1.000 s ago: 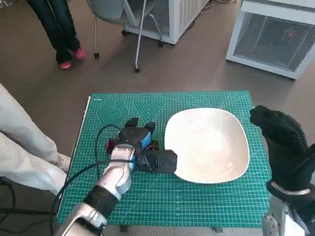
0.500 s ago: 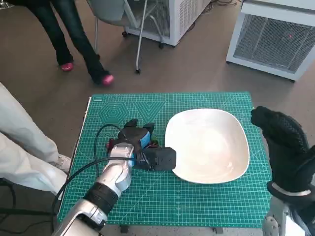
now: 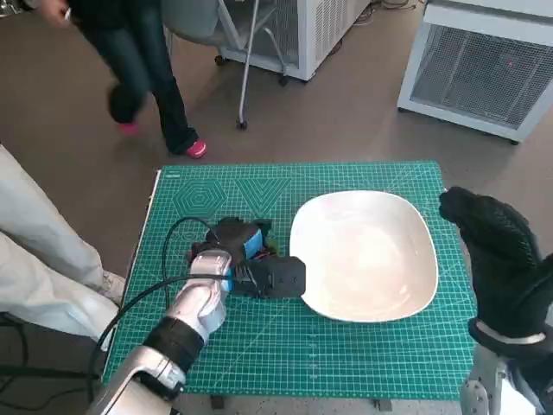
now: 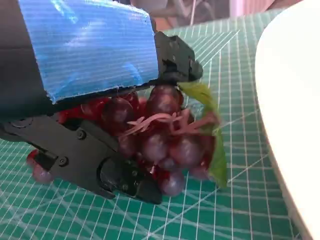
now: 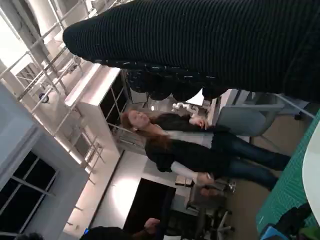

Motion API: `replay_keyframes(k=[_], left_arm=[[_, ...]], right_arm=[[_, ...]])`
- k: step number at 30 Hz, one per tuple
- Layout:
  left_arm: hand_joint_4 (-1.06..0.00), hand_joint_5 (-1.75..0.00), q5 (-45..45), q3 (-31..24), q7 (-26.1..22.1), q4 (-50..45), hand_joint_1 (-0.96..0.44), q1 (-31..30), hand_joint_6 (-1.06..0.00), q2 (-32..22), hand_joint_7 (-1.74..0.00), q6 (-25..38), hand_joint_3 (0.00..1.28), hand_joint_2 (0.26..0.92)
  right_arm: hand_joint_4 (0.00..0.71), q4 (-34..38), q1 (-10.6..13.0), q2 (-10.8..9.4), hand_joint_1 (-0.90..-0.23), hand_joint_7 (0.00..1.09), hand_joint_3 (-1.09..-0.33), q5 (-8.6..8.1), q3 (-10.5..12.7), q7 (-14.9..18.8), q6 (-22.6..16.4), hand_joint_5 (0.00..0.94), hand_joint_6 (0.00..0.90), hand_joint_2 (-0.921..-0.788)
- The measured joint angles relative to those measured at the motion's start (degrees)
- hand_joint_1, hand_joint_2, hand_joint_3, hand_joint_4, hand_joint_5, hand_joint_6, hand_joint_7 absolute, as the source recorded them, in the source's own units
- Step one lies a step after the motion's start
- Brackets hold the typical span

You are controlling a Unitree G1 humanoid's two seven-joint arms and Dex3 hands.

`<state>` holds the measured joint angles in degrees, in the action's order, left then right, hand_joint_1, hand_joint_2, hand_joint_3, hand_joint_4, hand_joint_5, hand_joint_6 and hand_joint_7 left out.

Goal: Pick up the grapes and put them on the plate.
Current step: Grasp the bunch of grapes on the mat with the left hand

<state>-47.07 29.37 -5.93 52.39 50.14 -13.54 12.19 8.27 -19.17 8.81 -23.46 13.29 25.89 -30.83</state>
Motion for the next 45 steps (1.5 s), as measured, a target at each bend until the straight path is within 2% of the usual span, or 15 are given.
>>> replay_keyframes(k=[2,6,12,18,27,37,45], left_arm=[[-0.49,-1.33,-0.01,0.24,0.92,-0.42,0.01,-0.31,-0.51,-0.23,-1.27,-0.65,0.2,0.918],[-0.51,-1.42,0.01,0.76,1.64,-1.95,0.01,-1.15,-0.55,-0.95,-1.17,-1.74,0.19,0.92],[-0.46,-1.4,0.48,0.94,1.63,-4.35,0.0,-2.48,-0.47,-1.93,-1.34,-2.42,0.23,0.921],[-0.49,-1.5,0.61,1.0,1.3,-5.7,0.0,-3.17,-0.47,-2.32,-1.21,-2.44,0.24,0.921],[-0.51,-1.5,0.6,1.08,0.84,-5.78,0.0,-3.18,-0.47,-2.38,-1.18,-1.93,0.23,0.921],[-0.48,-1.56,0.74,1.06,0.6,-5.73,0.01,-3.18,-0.5,-2.31,-1.12,-0.79,0.24,0.921],[-0.42,-1.45,0.89,1.0,0.79,-5.72,0.0,-3.18,-0.43,-2.31,-1.38,-0.81,0.27,0.921]], right_arm=[[0.688,0.17,-0.04,0.0,-0.438,0.71,-0.582,0.01,0.01,0.0,-0.01,0.0,0.326,-0.921],[0.688,0.37,-0.13,0.01,-0.438,0.71,-0.582,0.01,0.01,0.0,-0.02,0.0,0.325,-0.921],[0.688,0.63,-0.32,0.05,-0.438,0.71,-0.583,-0.01,0.03,0.03,-0.02,0.0,0.324,-0.921],[0.688,0.98,-0.45,0.05,-0.438,0.71,-0.582,-0.08,0.03,0.14,-0.02,0.0,0.324,-0.921],[0.688,0.96,-0.48,0.05,-0.439,0.71,-0.581,-0.33,0.03,0.26,-0.02,0.0,0.325,-0.921],[0.689,1.15,-0.82,0.09,-0.439,0.71,-0.578,-0.56,0.08,0.51,-0.04,0.001,0.329,-0.921],[0.689,1.49,-1.17,0.09,-0.436,0.7,-0.578,-0.53,0.07,0.53,-0.22,0.001,0.332,-0.921]])
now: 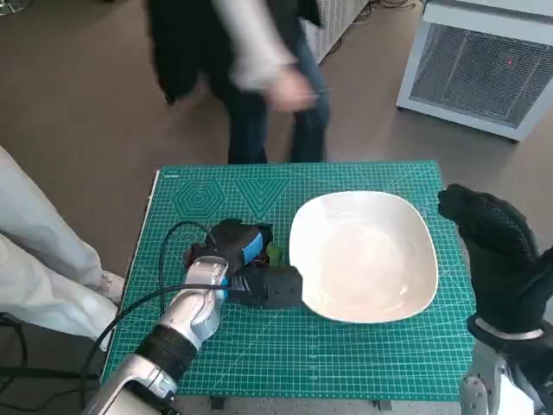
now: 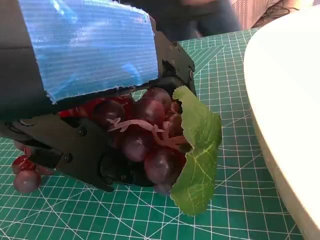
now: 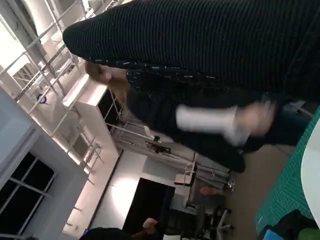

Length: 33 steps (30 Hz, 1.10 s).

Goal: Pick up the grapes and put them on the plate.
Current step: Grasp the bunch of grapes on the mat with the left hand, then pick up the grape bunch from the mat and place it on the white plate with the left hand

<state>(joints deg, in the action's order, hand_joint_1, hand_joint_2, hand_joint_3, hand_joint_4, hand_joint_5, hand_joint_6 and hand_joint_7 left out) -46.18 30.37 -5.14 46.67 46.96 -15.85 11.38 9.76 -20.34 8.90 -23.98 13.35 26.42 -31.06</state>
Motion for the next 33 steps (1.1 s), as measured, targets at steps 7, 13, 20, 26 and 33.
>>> replay_keyframes(k=[7,13,20,26,33], left_arm=[[-0.37,-1.49,0.36,-0.1,0.15,-0.01,0.0,0.0,-0.37,-0.04,-1.46,-0.09,0.32,0.921],[-0.35,-1.51,1.11,-0.34,0.14,-0.64,0.0,-0.03,-0.36,-0.57,-1.47,-0.42,0.33,0.921],[-0.37,-1.49,1.36,-1.21,-0.89,-4.97,0.0,-0.49,-0.37,-2.27,-1.46,0.41,0.32,0.921],[-0.41,-1.45,1.33,-2.2,-3.64,-12.68,0.0,-1.73,-0.41,-4.17,-1.42,2.97,0.29,0.921],[-0.59,-1.38,0.58,-3.76,-8.62,-25.96,0.0,-4.04,-0.62,-6.91,-1.06,7.31,0.13,0.918]], right_arm=[[0.69,0.11,-0.12,0.0,-0.436,0.7,-0.577,-0.04,0.0,0.04,-0.19,0.001,0.334,-0.921],[0.69,0.12,-0.2,0.0,-0.435,0.69,-0.576,-0.21,-0.02,0.08,-0.18,0.001,0.338,-0.921],[0.69,0.12,-0.22,0.0,-0.435,0.69,-0.576,-0.45,-0.04,0.1,-0.18,0.001,0.341,-0.921],[0.69,0.13,-0.3,0.0,-0.43,0.68,-0.576,-0.53,-0.05,0.2,-0.2,0.001,0.343,-0.921],[0.69,0.13,-0.47,0.0,-0.429,0.68,-0.575,-0.61,-0.03,0.4,-0.2,0.001,0.347,-0.921]])
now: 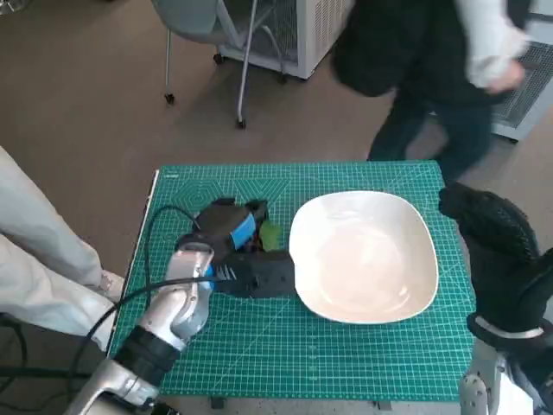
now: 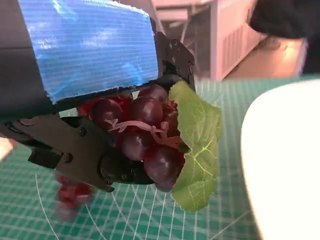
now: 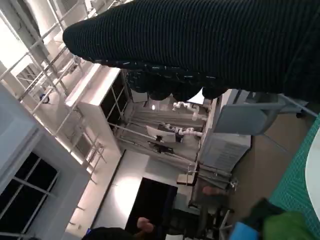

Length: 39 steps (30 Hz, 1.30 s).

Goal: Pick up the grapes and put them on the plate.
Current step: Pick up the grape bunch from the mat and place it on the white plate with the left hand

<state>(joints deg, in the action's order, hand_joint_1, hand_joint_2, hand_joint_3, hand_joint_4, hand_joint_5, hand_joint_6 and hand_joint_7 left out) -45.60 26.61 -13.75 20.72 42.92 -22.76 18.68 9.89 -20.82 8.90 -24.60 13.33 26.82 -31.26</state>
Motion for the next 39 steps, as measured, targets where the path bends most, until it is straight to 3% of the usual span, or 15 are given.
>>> replay_keyframes(k=[5,10,16,23,30,35,39], left_arm=[[-0.62,-1.4,-1.51,-1.72,-1.66,-10.5,0.0,-1.84,-0.7,-1.99,-0.92,1.77,0.1,0.911],[-0.62,-1.29,-2.36,-4.39,-1.84,-20.14,0.0,-3.96,-0.66,-3.58,-1.1,1.99,0.1,0.914],[-0.74,-1.24,-3.55,-6.91,-1.69,-26.75,0.0,-5.14,-0.71,-3.99,-0.95,1.96,0.08,0.886],[-0.74,-1.25,-3.75,-7.69,-1.68,-28.64,0.0,-5.6,-0.74,-3.75,-0.9,1.61,0.06,0.895],[-0.66,-1.2,-2.73,-7.58,-2.06,-28.55,0.0,-5.6,-0.67,-2.33,-1.14,-0.16,0.08,0.906],[-0.67,-1.31,-2.97,-6.19,-3.03,-28.46,0.0,-4.9,-0.7,-0.26,-0.97,-0.89,0.11,0.889],[-0.7,-1.3,-3.57,-4.24,-3.36,-26.82,0.0,-2.63,-0.7,1.67,-0.96,-2.03,0.12,0.882]], right_arm=[[0.691,0.04,-0.25,-0.02,-0.43,0.68,-0.574,-0.03,0.0,0.17,0.0,0.001,0.349,-0.921],[0.691,0.22,-0.46,-0.05,-0.431,0.68,-0.574,-0.06,-0.02,0.21,0.01,0.001,0.349,-0.921],[0.691,0.3,-0.47,-0.1,-0.43,0.68,-0.575,-0.01,-0.07,0.22,-0.03,0.001,0.349,-0.921],[0.691,0.29,-0.47,-0.12,-0.43,0.68,-0.576,0.04,-0.1,0.21,-0.08,0.001,0.348,-0.921],[0.69,0.22,-0.44,-0.12,-0.429,0.68,-0.578,0.03,-0.07,0.2,-0.08,0.001,0.345,-0.921],[0.69,-0.1,-0.24,-0.12,-0.429,0.68,-0.578,0.02,0.0,0.19,-0.07,0.001,0.344,-0.921],[0.69,-0.61,0.13,-0.12,-0.429,0.68,-0.577,-0.01,0.12,0.18,-0.07,0.001,0.343,-0.921]])
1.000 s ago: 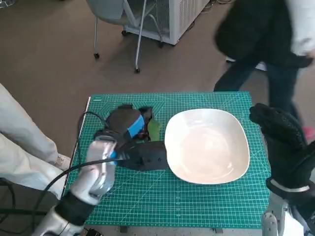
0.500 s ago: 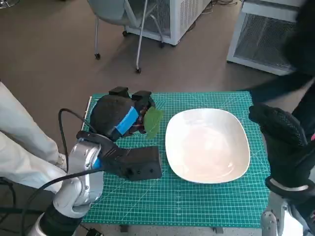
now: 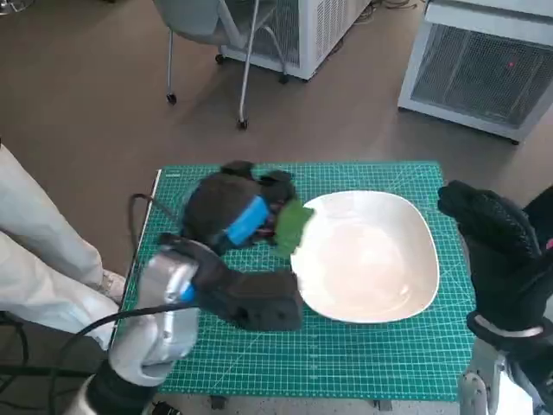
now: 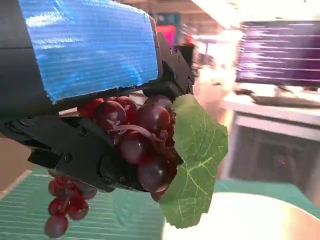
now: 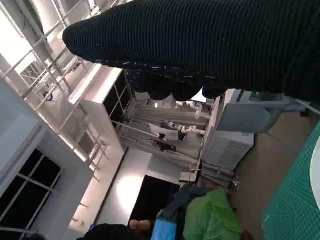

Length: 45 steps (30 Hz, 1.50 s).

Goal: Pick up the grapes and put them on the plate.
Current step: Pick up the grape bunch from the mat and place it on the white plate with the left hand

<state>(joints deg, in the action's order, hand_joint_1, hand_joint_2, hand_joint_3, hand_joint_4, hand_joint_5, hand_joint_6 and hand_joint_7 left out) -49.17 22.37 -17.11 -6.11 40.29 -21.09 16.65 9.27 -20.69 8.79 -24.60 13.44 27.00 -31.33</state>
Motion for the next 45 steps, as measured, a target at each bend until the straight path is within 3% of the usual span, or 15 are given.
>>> replay_keyframes(k=[6,12,17,33,45], left_arm=[[-0.73,-1.25,-0.34,2.51,-0.42,4.39,0.0,4.75,-0.67,2.9,-1.01,-1.92,0.12,0.879],[-0.73,-1.24,-0.46,4.77,-0.53,9.87,0.0,9.27,-0.6,6.59,-1.07,-3.24,0.09,0.909],[-0.68,-1.23,-0.66,6.86,0.53,15.14,0.0,12.06,-0.61,9.55,-1.14,-4.77,0.09,0.919],[-0.59,-1.25,-0.02,9.12,4.13,30.52,0.0,17.81,-0.59,14.75,-1.23,-9.49,0.12,0.921],[-0.55,-1.3,0.8,9.39,4.75,35.02,0.0,18.33,-0.55,15.57,-1.28,-11.5,0.16,0.921]], right_arm=[[0.69,-0.25,0.41,0.03,-0.431,0.68,-0.573,-0.59,0.69,0.02,-0.09,0.001,0.344,-0.921],[0.691,-0.36,0.84,0.08,-0.423,0.67,-0.562,-2.36,1.83,0.07,-0.1,0.001,0.347,-0.921],[0.691,-1.36,1.52,0.05,-0.421,0.66,-0.551,-3.24,2.33,0.01,0.05,0.001,0.351,-0.921],[0.684,-5.25,4.14,-0.01,-0.406,0.67,-0.559,-2.59,2.98,-2.83,0.51,0.0,0.343,-0.921],[0.682,-5.78,4.52,-0.03,-0.41,0.68,-0.558,-1.96,3.05,-3.83,0.35,0.0,0.336,-0.921]])
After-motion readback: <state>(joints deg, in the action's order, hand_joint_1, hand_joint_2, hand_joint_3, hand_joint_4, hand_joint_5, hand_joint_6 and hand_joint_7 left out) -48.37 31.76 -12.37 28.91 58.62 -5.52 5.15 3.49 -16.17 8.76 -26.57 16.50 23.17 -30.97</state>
